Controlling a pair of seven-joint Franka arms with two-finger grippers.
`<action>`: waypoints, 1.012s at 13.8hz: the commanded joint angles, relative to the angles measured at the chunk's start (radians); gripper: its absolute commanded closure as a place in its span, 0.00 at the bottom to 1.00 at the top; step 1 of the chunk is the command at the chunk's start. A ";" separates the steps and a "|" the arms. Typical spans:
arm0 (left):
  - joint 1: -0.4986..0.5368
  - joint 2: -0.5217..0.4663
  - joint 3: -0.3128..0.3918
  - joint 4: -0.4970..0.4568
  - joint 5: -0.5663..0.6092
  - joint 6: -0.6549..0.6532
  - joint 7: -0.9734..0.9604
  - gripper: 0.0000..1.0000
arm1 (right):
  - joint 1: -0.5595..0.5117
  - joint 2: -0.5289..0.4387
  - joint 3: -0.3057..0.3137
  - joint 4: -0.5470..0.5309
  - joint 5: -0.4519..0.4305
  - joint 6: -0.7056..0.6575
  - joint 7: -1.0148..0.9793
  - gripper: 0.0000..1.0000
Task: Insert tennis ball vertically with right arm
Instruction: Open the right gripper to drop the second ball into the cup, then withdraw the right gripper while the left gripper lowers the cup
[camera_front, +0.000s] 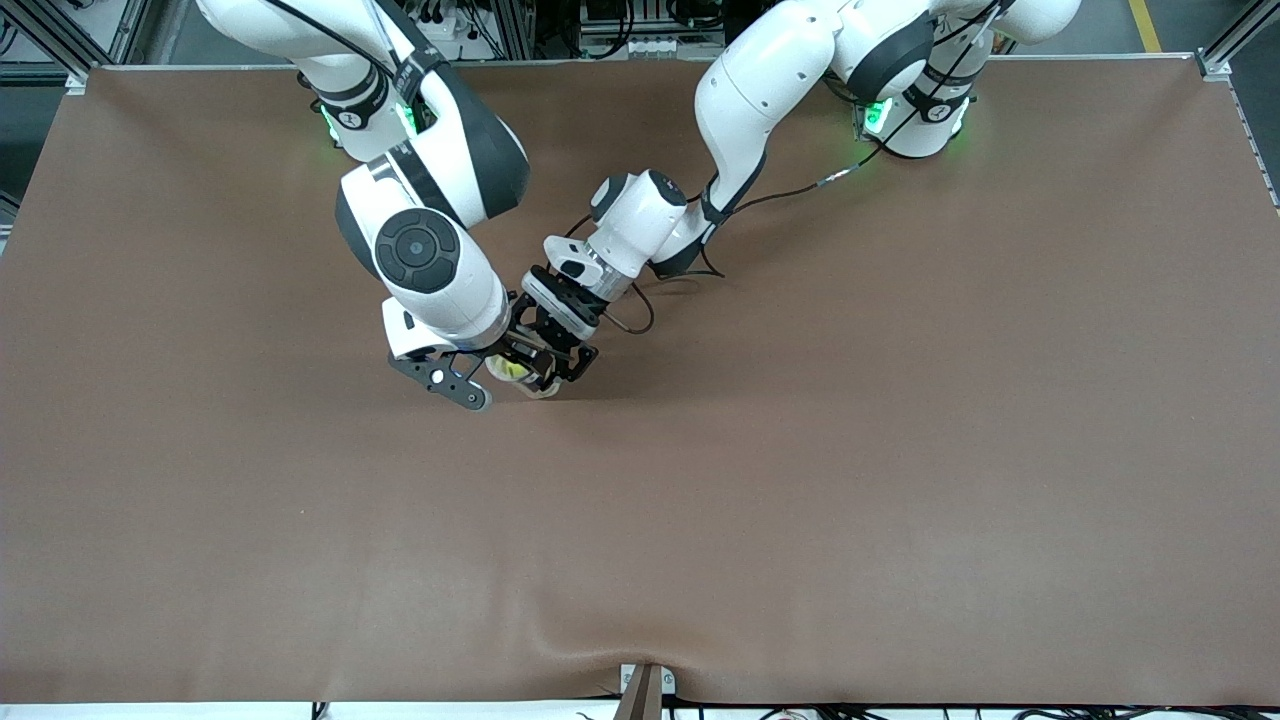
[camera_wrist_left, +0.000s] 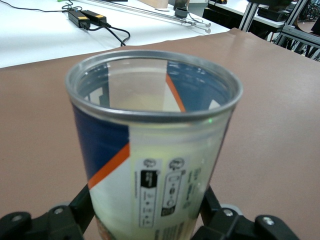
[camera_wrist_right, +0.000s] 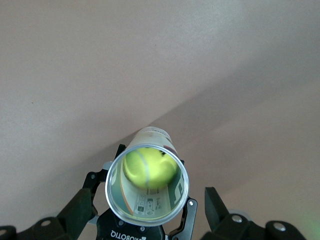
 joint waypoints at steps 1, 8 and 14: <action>-0.005 -0.014 0.006 -0.006 -0.009 -0.001 -0.008 0.12 | -0.041 -0.022 0.006 0.006 -0.009 -0.023 -0.019 0.00; -0.007 -0.012 0.007 -0.009 -0.009 -0.002 -0.008 0.02 | -0.248 -0.157 0.006 0.144 0.006 -0.386 -0.413 0.00; -0.005 -0.018 0.007 -0.028 -0.009 -0.004 -0.010 0.00 | -0.425 -0.202 0.002 0.250 0.003 -0.558 -0.747 0.00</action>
